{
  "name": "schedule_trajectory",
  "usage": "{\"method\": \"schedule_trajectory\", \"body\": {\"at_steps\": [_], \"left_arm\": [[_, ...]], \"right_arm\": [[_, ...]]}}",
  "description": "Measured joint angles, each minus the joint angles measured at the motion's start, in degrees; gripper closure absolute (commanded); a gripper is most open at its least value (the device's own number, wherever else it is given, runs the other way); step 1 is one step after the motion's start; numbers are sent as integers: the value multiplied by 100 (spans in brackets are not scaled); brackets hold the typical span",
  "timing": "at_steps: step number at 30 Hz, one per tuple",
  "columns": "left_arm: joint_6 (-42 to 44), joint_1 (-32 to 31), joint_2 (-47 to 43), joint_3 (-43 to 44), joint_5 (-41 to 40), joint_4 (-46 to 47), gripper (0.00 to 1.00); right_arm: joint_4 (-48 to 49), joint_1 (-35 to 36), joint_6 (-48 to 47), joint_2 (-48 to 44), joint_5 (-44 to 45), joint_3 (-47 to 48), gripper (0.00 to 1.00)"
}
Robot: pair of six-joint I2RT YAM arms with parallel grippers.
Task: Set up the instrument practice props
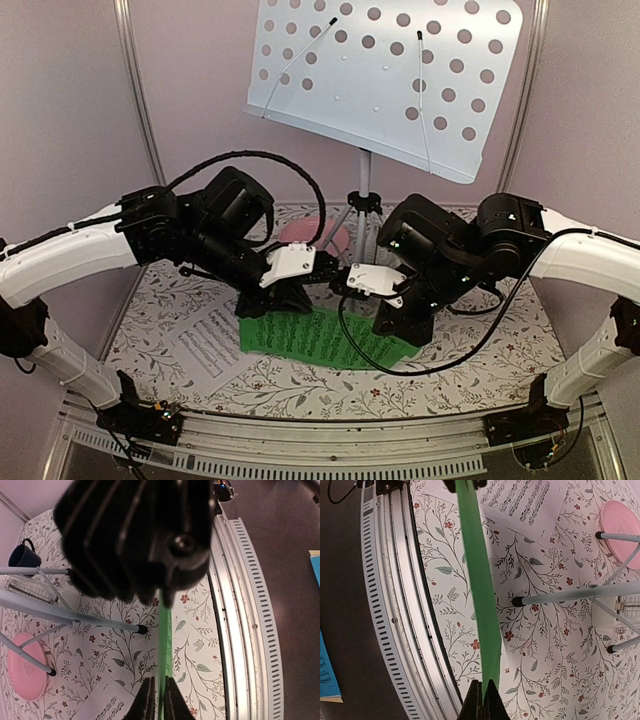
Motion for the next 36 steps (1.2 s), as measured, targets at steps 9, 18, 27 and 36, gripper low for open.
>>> {"method": "schedule_trajectory", "body": {"at_steps": [9, 18, 27, 36], "left_arm": [[-127, 66, -435, -551, 184, 413, 100], [-632, 1204, -1390, -955, 1768, 1460, 100], [-1620, 1690, -1600, -1451, 3209, 2787, 100], [-2855, 1895, -1899, -2188, 4009, 4516, 100]], "right_arm": [[651, 0, 7, -361, 330, -352, 1], [3279, 0, 157, -3270, 662, -2605, 1], [4957, 0, 457, -4188, 726, -3477, 1], [5241, 0, 651, -3751, 549, -3569, 47]]}}
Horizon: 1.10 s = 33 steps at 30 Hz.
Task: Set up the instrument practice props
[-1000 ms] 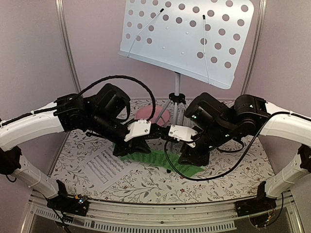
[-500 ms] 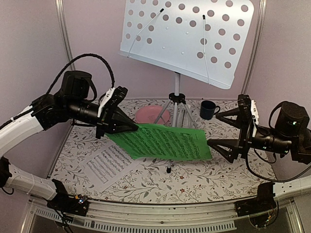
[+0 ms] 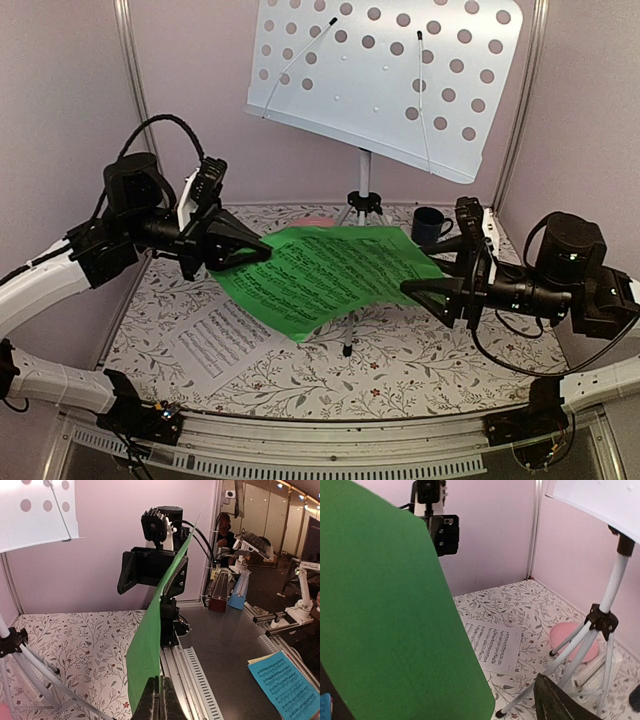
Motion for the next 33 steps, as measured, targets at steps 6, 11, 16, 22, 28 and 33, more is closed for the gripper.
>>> {"method": "schedule_trajectory", "body": {"at_steps": [6, 11, 16, 22, 28, 33], "left_arm": [[-350, 175, -315, -433, 164, 566, 92], [-175, 179, -343, -446, -48, 404, 23], [374, 116, -330, 175, -855, -520, 16], [868, -389, -221, 527, -1539, -931, 18], [1209, -916, 236, 673, -1904, -1410, 38], [1351, -1040, 282, 671, -2057, -1578, 96]], "right_arm": [[181, 0, -76, -66, -2, -2, 100], [-24, 0, -216, 151, -4, 234, 100], [-678, 0, -407, 778, -22, 1036, 100], [-1504, 0, -496, 1423, -249, 1694, 100], [-2070, 0, -450, 2006, -472, 2249, 100], [-2330, 0, -422, 2260, -634, 2459, 88]]}}
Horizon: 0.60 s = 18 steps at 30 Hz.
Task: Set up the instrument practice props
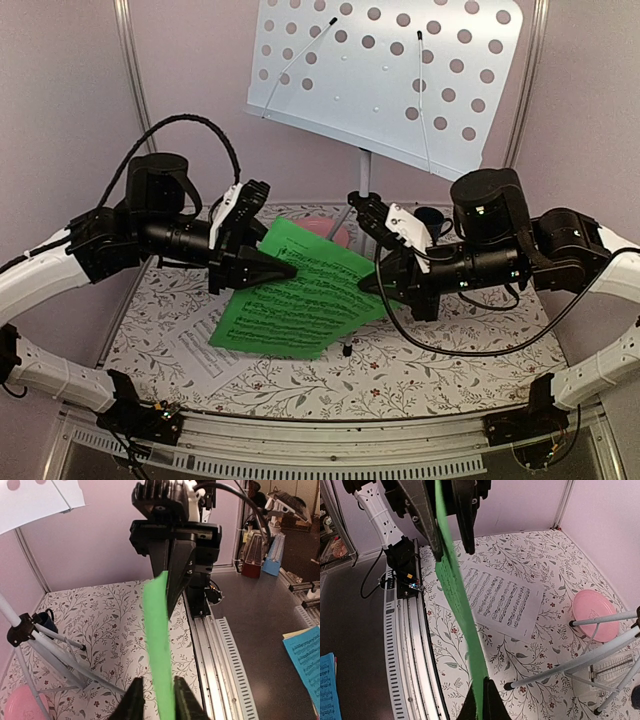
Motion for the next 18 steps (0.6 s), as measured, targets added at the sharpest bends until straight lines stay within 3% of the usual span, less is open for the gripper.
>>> {"method": "schedule_trajectory", "body": {"at_steps": [1, 3, 5, 9, 14, 18], "left_arm": [[13, -9, -2, 0, -7, -2, 100], [-24, -15, -39, -44, -35, 61, 100], [-109, -13, -153, -179, -52, 229, 100], [-459, 142, -411, -457, 111, 675, 100], [-1202, 586, -601, -780, 671, 1714, 100], [-1674, 671, -546, -855, 986, 2402, 100]], "right_arm": [[-20, 0, 4, 4, -9, 7, 75], [-37, 0, 59, -2, -4, 7, 39], [87, 0, 72, -76, 20, -57, 21], [793, -7, 236, -791, 107, -817, 11], [1681, -46, 588, -1947, 282, -1956, 9], [2175, -50, 809, -2111, 216, -2162, 6]]}}
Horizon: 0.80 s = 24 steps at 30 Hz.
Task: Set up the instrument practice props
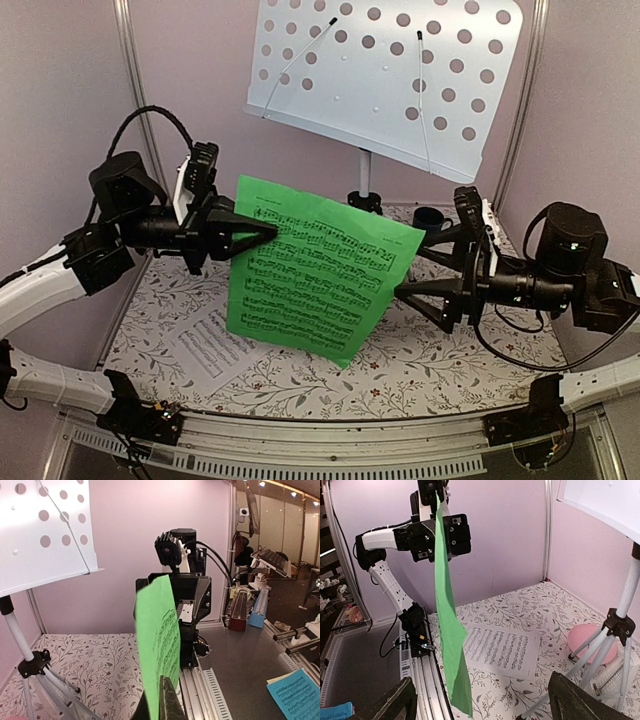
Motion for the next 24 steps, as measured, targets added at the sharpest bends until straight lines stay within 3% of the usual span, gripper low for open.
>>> {"method": "schedule_trajectory", "body": {"at_steps": [3, 7, 11, 15, 20, 24], "left_arm": [[-310, 15, 87, 11, 127, 479, 100], [-730, 24, 254, 15, 160, 1086, 100], [-1106, 26, 402, 17, 151, 1591, 100], [-1392, 28, 575, 20, 33, 1906, 100], [-1458, 28, 643, 39, -380, 1880, 64], [-1137, 44, 616, 389, -1038, 1300, 57]], "right_arm": [[417, 0, 125, 184, -271, 0, 6], [813, 0, 256, 476, -623, 0, 24], [940, 0, 225, 715, -627, 76, 57], [977, 0, 267, 890, -479, 372, 100], [1019, 0, 264, 752, -122, 577, 100], [929, 0, 284, 481, 254, 765, 100]]}}
